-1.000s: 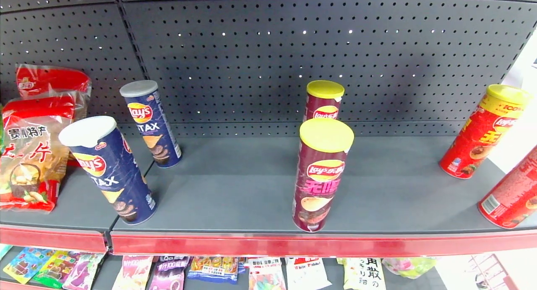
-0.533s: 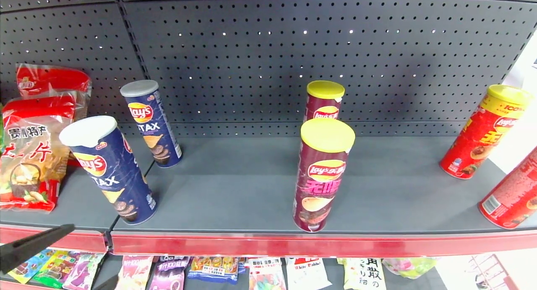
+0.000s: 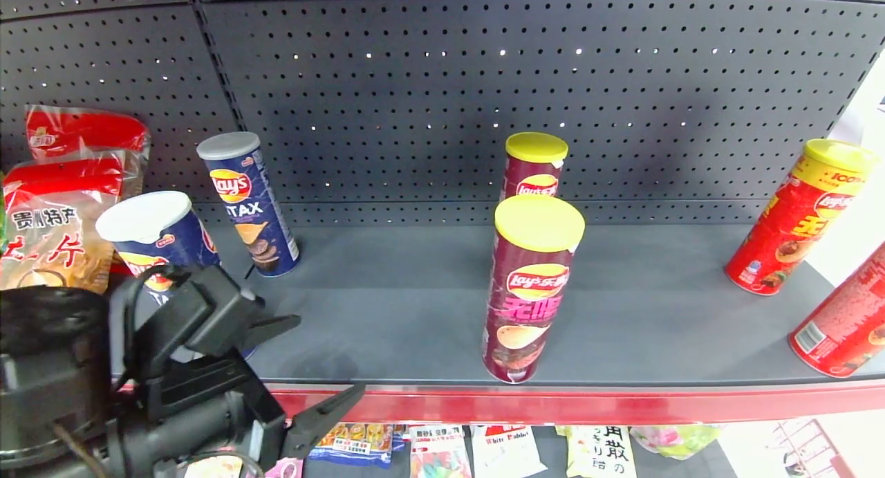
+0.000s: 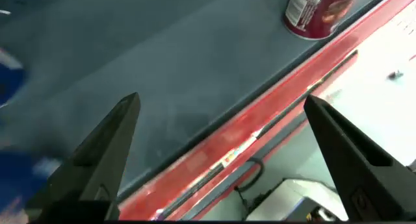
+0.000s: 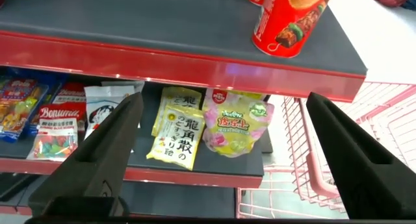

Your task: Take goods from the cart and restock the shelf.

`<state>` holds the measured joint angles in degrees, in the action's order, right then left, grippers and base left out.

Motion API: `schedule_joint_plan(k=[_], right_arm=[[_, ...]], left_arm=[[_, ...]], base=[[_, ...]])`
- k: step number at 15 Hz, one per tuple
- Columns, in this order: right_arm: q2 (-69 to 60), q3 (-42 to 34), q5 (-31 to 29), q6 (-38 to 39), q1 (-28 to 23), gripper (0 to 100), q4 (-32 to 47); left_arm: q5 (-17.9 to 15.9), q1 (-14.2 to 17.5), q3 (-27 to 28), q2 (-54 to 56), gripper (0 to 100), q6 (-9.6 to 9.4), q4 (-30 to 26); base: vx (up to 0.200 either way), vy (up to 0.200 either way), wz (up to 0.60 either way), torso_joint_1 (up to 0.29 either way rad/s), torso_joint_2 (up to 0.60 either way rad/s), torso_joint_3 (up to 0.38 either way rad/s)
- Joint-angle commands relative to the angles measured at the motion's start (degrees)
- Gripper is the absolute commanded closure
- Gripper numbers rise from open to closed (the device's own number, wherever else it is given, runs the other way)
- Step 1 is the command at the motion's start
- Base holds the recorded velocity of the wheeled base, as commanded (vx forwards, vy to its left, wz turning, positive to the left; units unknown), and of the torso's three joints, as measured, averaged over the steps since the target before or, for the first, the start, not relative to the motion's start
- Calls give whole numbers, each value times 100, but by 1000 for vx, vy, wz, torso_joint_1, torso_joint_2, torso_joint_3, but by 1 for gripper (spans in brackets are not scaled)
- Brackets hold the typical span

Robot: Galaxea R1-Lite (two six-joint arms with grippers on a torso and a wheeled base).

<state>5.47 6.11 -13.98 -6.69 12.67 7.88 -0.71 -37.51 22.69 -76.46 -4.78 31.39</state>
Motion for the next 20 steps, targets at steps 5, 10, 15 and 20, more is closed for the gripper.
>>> schedule_joint_plan(k=[5, 10, 15, 20], right_arm=[[33, -145, 45, 1, -1, 0, -155], [24, -145, 54, -7, -1, 0, -155], [33, -145, 54, 1, -1, 0, -155], [24, -145, 45, 1, 8, 0, -155]], left_arm=[[519, -301, 1247, -2066, 0, 109, 60], [519, -468, 1766, -2611, 0, 311, 69], [466, -468, 1845, -2681, 0, 311, 60], [457, -547, 2064, -2813, 0, 311, 69]], base=[[0, 0, 0, 0, 0, 0], [0, 0, 0, 0, 0, 0], [0, 0, 0, 0, 0, 0], [0, 0, 0, 0, 0, 0]])
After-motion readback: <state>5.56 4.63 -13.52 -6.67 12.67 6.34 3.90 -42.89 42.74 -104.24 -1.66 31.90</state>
